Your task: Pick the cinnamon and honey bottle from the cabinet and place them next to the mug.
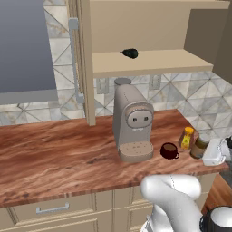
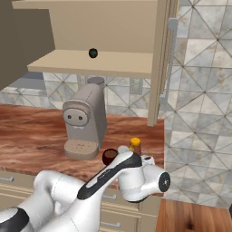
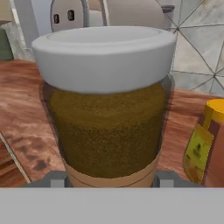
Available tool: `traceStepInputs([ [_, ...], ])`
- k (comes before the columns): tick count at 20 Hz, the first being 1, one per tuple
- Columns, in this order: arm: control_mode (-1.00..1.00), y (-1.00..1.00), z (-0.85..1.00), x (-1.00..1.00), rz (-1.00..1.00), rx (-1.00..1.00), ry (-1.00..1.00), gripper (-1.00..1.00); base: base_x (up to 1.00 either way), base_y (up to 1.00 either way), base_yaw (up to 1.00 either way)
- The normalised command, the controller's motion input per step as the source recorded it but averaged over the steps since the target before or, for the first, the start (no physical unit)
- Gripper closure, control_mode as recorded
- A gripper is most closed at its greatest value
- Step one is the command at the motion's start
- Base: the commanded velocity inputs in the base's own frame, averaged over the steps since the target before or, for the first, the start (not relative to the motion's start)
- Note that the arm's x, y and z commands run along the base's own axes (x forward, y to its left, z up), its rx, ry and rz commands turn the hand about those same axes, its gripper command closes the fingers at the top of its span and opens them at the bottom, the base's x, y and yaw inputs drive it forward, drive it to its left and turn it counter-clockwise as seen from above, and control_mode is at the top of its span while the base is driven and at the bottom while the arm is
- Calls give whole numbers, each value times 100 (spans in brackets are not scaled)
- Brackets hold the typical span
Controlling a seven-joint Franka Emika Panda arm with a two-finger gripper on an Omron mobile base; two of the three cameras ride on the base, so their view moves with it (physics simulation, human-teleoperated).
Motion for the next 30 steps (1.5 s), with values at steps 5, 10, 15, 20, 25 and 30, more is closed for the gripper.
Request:
traceStepInputs([
  [5,-100,0,-47,6,0,0,14,100,0,0,0],
  [10,-100,0,-16,20,0,0,8,100,0,0,0],
  [15,-100,0,-13,26,0,0,2,100,0,0,0],
  [20,-100,0,-13,21,0,0,0,100,0,0,0],
  [25,-100,0,-22,12,0,0,0,100,0,0,0],
  [30,-100,0,-38,5,0,0,0,100,0,0,0],
])
